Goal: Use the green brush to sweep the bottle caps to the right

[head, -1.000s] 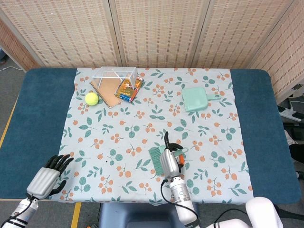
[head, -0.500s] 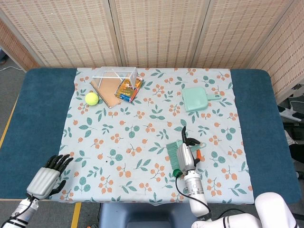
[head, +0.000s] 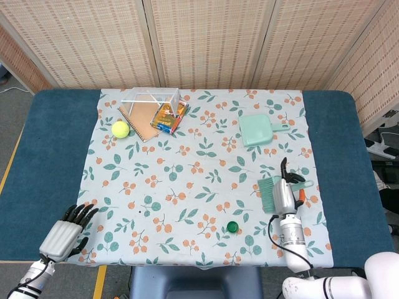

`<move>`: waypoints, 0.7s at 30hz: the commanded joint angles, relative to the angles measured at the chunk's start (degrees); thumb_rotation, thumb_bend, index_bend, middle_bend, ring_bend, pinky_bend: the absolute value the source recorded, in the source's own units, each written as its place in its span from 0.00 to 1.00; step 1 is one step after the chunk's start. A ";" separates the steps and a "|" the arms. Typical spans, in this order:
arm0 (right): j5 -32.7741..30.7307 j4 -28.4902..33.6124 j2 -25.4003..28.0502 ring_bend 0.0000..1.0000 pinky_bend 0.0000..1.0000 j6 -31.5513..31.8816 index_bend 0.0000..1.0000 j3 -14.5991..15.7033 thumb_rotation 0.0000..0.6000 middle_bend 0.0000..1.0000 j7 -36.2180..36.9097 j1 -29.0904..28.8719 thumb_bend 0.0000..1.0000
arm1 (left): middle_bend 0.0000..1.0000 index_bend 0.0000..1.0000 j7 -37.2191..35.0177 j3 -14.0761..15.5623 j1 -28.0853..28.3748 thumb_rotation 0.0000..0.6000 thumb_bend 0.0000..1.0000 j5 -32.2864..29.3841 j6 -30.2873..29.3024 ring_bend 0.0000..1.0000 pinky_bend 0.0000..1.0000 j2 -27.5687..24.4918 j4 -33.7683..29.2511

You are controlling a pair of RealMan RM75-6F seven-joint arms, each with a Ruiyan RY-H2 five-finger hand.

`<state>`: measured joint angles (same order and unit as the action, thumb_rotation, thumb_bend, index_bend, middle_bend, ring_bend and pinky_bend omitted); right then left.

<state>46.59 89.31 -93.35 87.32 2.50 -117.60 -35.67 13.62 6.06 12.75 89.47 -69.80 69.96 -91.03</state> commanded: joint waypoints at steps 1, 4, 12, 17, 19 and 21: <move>-0.08 -2.68 1.89 0.50 0.00 -0.61 0.93 1.36 1.00 0.78 2.39 1.03 0.51 | 0.00 0.00 0.61 0.01 -0.01 1.00 0.45 -0.29 0.24 0.00 0.08 0.31 0.10; -0.58 -4.72 3.42 0.50 0.00 -1.06 0.93 1.88 1.00 0.78 4.49 1.86 0.51 | 0.00 0.00 1.18 0.04 0.04 1.00 0.45 -0.52 0.54 0.00 0.08 0.62 0.21; 4.79 -1.69 9.65 0.50 0.00 -3.43 0.93 1.21 1.00 0.78 18.82 2.70 0.51 | 0.00 0.00 1.74 -0.02 0.13 1.00 0.45 -0.73 0.66 0.00 0.08 1.05 0.24; 8.42 8.72 14.68 0.51 0.00 -2.52 0.93 -1.24 1.00 0.78 27.32 2.87 0.51 | 0.00 0.00 1.64 0.08 0.17 1.00 0.45 -0.56 0.63 0.00 0.08 1.05 0.15; 8.66 13.60 16.16 0.51 0.00 -2.68 0.93 -2.19 1.00 0.78 29.79 2.92 0.51 | 0.00 0.00 1.56 0.15 0.18 1.00 0.45 -0.47 0.61 0.00 0.08 0.99 0.02; 9.04 17.19 16.81 0.51 0.00 -3.09 0.93 -2.39 1.00 0.78 30.73 2.73 0.51 | 0.00 0.00 1.40 0.19 0.17 1.00 0.45 -0.34 0.50 0.00 0.08 0.89 -0.06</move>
<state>53.70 100.23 -79.46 84.56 1.61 -90.30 -32.96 15.03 6.24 12.92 89.12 -69.30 70.86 -91.08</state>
